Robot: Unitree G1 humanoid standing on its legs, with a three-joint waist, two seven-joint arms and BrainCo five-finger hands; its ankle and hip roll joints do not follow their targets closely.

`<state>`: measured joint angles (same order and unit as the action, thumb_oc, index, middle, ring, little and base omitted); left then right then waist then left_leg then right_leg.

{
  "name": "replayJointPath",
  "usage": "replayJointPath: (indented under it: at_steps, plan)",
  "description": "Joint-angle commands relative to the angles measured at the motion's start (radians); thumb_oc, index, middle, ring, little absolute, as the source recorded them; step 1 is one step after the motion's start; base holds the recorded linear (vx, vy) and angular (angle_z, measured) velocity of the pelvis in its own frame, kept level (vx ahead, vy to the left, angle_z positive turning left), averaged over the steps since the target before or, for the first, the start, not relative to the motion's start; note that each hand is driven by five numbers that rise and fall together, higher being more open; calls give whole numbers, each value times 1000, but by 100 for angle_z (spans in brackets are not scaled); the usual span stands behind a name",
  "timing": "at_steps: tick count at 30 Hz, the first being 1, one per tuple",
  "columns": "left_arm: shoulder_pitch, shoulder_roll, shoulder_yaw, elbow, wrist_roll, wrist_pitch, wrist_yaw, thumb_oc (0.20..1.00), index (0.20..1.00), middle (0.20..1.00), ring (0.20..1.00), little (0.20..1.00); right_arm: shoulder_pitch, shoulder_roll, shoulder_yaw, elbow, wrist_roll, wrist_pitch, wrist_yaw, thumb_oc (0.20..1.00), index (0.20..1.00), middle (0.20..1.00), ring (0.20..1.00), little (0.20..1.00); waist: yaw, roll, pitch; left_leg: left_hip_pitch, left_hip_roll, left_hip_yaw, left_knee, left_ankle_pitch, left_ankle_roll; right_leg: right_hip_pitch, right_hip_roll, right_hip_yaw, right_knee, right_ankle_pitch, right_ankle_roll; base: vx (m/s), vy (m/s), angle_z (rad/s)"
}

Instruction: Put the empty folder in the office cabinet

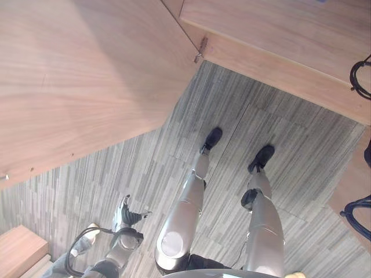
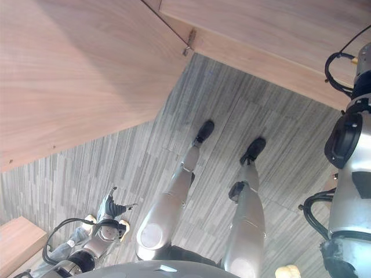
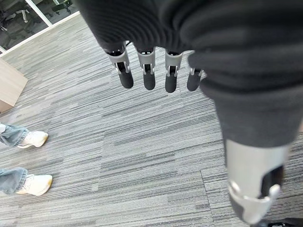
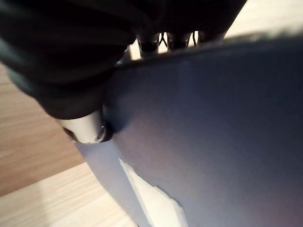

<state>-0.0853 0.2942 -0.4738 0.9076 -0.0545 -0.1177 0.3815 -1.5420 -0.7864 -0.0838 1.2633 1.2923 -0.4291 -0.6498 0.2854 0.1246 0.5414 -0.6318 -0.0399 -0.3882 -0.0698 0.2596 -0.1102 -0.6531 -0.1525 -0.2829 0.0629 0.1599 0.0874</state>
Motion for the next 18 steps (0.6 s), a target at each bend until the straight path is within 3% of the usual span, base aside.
replayJointPath:
  at_steps: [1,12,13,14,15,18]
  plan:
    - [7,73,-40,71,-3,11,28,1000,1000,1000,1000,1000,30,-106,164,-36,-48,0,27,200,200,200,200,200,9,-49,-90,90,20,29,-17,-200,-8,14,-35,45,-72,-61,79,96,-113,15]
    - [3,87,-29,69,-40,-4,27,1000,1000,1000,1000,1000,-131,-96,332,46,-45,75,75,200,200,200,200,200,12,-62,-98,53,25,25,-17,-191,-15,-20,-26,60,-48,-87,67,3,-3,2]
    - [3,89,-29,67,-40,-4,28,1000,1000,1000,1000,1000,-135,-96,336,49,-42,77,79,275,275,275,275,275,14,-63,-98,51,24,24,-17,-190,-16,-20,-26,60,-47,-88,66,0,0,0]
    - [3,91,-27,64,-40,-6,30,1000,1000,1000,1000,1000,-141,-98,342,59,-37,80,85,940,940,940,940,940,15,-64,-98,50,24,22,-17,-191,-17,-20,-25,59,-46,-92,65,0,0,0]
    - [3,94,-26,60,-39,-7,30,1000,1000,1000,1000,1000,-143,-97,347,63,-35,85,90,1000,1000,1000,1000,1000,17,-65,-99,49,24,20,-17,-190,-18,-19,-26,59,-46,-93,65,0,0,0]
    - [3,103,-21,57,-45,-7,29,1000,1000,1000,1000,1000,-154,-93,360,80,-19,101,107,1000,1000,1000,1000,1000,19,-70,-98,47,25,17,-17,-191,-20,-15,-25,61,-45,-98,63,-4,-6,3]
